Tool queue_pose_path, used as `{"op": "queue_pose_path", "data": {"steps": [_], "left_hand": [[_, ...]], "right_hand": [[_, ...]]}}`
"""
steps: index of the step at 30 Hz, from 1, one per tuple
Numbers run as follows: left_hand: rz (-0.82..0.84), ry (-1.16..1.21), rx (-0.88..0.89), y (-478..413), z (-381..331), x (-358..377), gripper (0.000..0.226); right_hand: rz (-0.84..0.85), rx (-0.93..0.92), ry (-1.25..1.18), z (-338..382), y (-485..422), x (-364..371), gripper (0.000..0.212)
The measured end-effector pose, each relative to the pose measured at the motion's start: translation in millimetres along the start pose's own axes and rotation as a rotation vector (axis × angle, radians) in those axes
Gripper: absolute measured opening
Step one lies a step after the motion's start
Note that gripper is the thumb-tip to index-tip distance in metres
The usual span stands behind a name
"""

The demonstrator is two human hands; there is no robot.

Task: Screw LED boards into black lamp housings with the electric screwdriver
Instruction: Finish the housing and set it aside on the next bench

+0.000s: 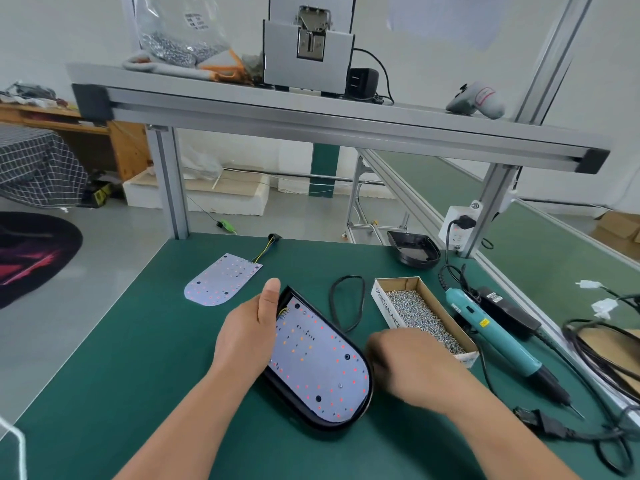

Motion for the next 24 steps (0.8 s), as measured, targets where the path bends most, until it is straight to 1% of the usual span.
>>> {"op": "queue_pose_path", "data": {"steps": [1, 3, 4, 5, 7, 8, 9, 10, 11, 12, 13, 14, 16, 18, 20, 23, 24], "left_hand": [[0.013, 0.003, 0.009, -0.1, 0.1, 0.0, 0.067], [0.050, 0.021, 0.039, 1.0, -0.7, 1.7, 0.064], [0.069, 0.018, 0.062, 2.1, -1.8, 2.3, 0.062], [0.087, 0.006, 0.085, 3.3, -2.5, 3.7, 0.060], [0.116, -0.017, 0.125, 4.9, -2.8, 8.2, 0.058], [0.129, -0.019, 0.137, 5.8, -2.6, 11.1, 0.058], [0.142, -0.014, 0.144, 6.5, -2.3, 13.9, 0.058], [0.153, -0.007, 0.152, 6.4, -2.4, 16.1, 0.057], [0.160, 0.004, 0.161, 6.0, -2.3, 17.7, 0.057], [0.166, 0.025, 0.172, 5.3, -3.1, 19.1, 0.056], [0.170, 0.059, 0.181, 4.9, -3.6, 20.3, 0.055], [0.175, 0.104, 0.187, 5.3, -4.1, 20.9, 0.055], [0.189, 0.226, 0.168, 7.2, -5.2, 21.8, 0.057], [0.159, 0.396, 0.088, 6.5, -2.3, 20.1, 0.062], [0.089, 0.526, -0.005, 2.5, 0.1, 16.6, 0.064], [0.015, 0.655, -0.084, -2.6, 4.1, 16.4, 0.058], [0.010, 0.673, -0.084, -2.6, 5.0, 16.5, 0.056]], "right_hand": [[-0.017, 0.020, -0.078, -3.9, -3.5, 1.0, 0.016], [-0.001, 0.085, -0.383, -12.1, -8.4, 2.5, 0.007], [0.013, 0.113, -0.543, -14.2, -10.2, 3.3, 0.009], [0.012, 0.128, -0.686, -14.6, -10.8, 3.8, 0.016], [-0.011, 0.119, -0.851, -12.0, -10.1, 4.5, 0.023], [-0.011, 0.094, -0.893, -9.0, -9.2, 4.6, 0.035], [0.008, 0.067, -0.919, -4.5, -8.0, 4.8, 0.052], [0.051, 0.052, -0.934, 0.6, -7.1, 5.6, 0.063], [0.120, 0.051, -0.939, 4.6, -6.9, 7.7, 0.062], [0.192, 0.042, -0.953, 7.9, -7.2, 9.4, 0.048], [0.235, 0.032, -0.962, 10.3, -6.0, 8.9, 0.030], [0.257, 0.021, -0.991, 12.3, -5.1, 8.0, 0.018], [0.256, 0.016, -1.082, 11.4, -3.3, 7.4, 0.016], [0.217, 0.016, -1.149, 8.4, -1.8, 4.7, 0.023], [0.138, 0.015, -1.114, 2.9, 2.2, -2.4, 0.027], [0.056, 0.005, -1.104, -8.9, 12.4, -19.2, 0.012], [0.017, 0.006, -1.117, -14.7, 17.4, -26.3, 0.015]]}}
Point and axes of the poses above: each hand's wrist, its own y-axis away from the middle knuckle, its own x-axis out of the palm, z = x × y, the point moved 3 cm from there along -y, towards the middle knuckle, and after that the axes turned 9 degrees about x, right-handed, at the moved point
